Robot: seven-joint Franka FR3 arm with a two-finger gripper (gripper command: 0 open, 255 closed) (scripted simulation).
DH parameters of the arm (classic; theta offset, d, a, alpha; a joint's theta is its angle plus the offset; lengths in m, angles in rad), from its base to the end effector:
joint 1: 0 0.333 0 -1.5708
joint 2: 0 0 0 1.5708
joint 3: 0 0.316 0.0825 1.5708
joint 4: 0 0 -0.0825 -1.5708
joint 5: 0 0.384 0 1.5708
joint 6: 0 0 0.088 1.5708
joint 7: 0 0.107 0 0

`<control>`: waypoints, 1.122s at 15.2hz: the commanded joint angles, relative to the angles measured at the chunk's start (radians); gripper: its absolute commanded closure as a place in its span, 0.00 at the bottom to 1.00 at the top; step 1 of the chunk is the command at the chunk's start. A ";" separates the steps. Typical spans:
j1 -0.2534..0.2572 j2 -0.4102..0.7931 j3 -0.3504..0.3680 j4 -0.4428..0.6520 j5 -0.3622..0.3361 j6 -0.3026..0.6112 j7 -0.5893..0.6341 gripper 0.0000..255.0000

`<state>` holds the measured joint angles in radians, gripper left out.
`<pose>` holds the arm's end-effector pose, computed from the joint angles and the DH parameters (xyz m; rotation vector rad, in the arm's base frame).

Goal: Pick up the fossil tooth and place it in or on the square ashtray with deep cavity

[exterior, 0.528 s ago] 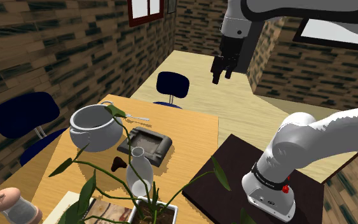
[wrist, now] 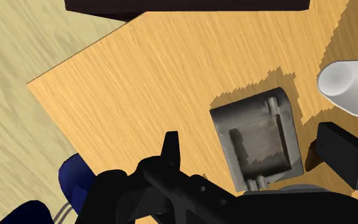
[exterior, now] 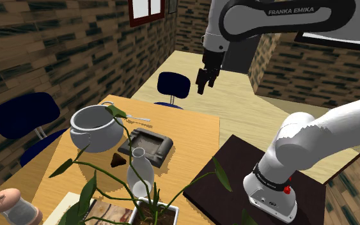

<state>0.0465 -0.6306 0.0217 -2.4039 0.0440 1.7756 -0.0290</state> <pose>0.3602 0.0295 0.5336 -3.1085 -0.1309 -0.0027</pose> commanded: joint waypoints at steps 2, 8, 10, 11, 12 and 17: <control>0.030 0.079 0.014 -0.016 0.006 0.111 -0.043 0.00; 0.086 0.251 0.047 -0.009 0.015 0.303 -0.121 0.00; 0.103 0.312 0.060 0.002 0.016 0.362 -0.145 0.00; 0.111 0.343 0.066 0.009 0.016 0.391 -0.157 0.00; 0.119 0.374 0.073 0.017 0.015 0.419 -0.169 0.00; 0.156 0.532 0.109 0.069 0.001 0.547 -0.220 0.00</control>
<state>0.1963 -0.1350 0.1252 -2.3470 0.0493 2.2917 -0.2350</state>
